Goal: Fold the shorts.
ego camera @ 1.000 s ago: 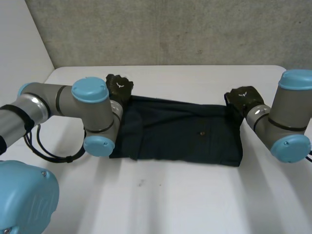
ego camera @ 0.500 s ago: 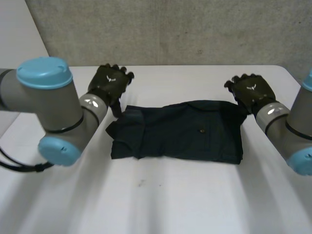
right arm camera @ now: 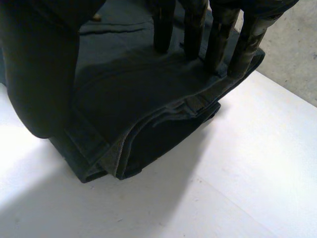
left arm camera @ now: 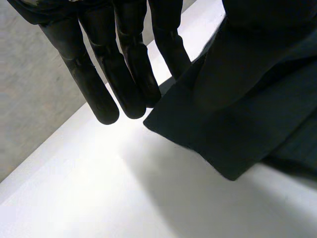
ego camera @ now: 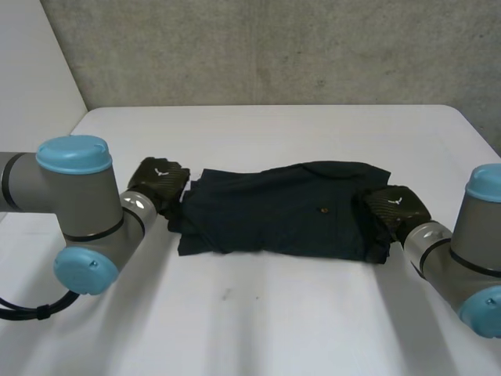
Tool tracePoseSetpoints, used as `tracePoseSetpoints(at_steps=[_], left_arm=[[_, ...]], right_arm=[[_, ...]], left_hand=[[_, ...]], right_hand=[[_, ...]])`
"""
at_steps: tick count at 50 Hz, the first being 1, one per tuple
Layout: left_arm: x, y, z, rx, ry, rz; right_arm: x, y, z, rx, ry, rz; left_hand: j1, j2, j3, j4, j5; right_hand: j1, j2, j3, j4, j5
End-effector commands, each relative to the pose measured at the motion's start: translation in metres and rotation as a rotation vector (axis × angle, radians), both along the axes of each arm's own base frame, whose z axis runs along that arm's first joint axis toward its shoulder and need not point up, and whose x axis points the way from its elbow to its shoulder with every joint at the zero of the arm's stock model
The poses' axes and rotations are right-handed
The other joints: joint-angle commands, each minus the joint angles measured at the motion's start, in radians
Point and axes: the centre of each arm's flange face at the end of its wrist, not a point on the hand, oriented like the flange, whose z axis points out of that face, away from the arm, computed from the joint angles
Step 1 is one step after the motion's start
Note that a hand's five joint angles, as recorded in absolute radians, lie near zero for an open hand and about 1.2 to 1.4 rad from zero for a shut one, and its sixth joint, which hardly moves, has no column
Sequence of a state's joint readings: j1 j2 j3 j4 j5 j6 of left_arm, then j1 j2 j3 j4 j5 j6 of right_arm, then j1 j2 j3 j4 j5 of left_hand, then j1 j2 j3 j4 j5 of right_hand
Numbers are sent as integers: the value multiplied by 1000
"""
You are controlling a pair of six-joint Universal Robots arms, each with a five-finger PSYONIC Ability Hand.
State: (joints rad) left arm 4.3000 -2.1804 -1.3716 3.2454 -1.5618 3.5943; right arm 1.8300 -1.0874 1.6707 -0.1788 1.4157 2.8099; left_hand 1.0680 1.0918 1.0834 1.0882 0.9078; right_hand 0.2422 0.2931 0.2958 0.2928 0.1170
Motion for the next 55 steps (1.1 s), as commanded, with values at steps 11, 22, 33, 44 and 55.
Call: tracePoseSetpoints(at_steps=[11, 22, 33, 44, 55], left_arm=[[10, 12, -15, 62, -38, 25], [15, 29, 13, 21, -18, 20], [19, 42, 43, -41, 17, 18], [23, 56, 54, -57, 29, 14], [29, 71, 62, -70, 38, 8]], right_arm=[[0, -3, -10, 9, 9, -7], [0, -2, -13, 5, 6, -3], [-2, -4, 6, -64, -5, 5], [-40, -3, 23, 23, 156, 29], [-53, -31, 60, -155, 423, 72]], left_hand=[[59, 35, 44, 39, 45], [-455, -479, -470, -475, -469], [-493, -517, -509, -513, -508], [-543, -567, -559, -563, -558], [-801, -825, -817, -822, -816]], right_hand=[[216, 165, 162, 165, 166], [503, 452, 449, 452, 453], [1154, 1103, 1100, 1103, 1105], [1154, 1103, 1100, 1103, 1105], [1154, 1103, 1100, 1103, 1105]])
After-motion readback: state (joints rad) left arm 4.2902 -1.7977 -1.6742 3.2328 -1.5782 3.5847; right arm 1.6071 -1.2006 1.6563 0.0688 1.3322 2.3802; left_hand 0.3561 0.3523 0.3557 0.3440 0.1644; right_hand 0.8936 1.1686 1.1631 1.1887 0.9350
